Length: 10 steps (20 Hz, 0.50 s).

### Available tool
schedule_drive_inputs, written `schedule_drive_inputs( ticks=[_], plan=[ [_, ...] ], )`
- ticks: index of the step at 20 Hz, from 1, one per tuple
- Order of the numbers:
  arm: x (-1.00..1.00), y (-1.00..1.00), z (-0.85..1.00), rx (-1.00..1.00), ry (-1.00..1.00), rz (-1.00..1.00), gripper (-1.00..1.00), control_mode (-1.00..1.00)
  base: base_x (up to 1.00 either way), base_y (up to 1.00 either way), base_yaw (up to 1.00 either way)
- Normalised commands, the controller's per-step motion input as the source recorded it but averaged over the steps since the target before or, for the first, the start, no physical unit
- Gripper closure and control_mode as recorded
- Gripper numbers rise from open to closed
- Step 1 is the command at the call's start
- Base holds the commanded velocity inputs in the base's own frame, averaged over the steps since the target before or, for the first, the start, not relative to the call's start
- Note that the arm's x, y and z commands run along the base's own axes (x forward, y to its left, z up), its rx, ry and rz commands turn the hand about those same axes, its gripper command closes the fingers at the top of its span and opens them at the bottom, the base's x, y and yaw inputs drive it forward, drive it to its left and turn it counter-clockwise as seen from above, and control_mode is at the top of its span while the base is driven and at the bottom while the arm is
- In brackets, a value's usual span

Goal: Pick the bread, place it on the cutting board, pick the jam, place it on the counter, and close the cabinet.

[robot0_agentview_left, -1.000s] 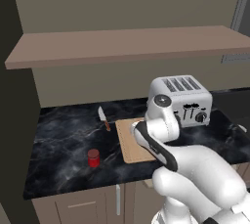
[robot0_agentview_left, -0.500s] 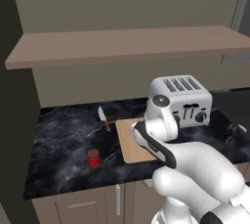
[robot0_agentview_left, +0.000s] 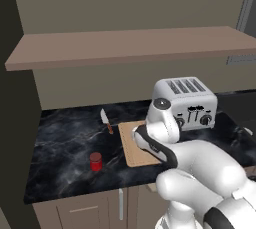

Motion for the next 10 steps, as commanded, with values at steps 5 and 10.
schedule_drive_inputs(
  ticks=[5,10],
  plan=[
    [0.01,0.0,-0.29,0.0,0.0,0.0,1.0,-1.0,0.0,0.0,0.0],
    [0.01,0.0,-0.29,0.0,0.0,0.0,1.0,-1.0,0.0,0.0,0.0]
  ],
)
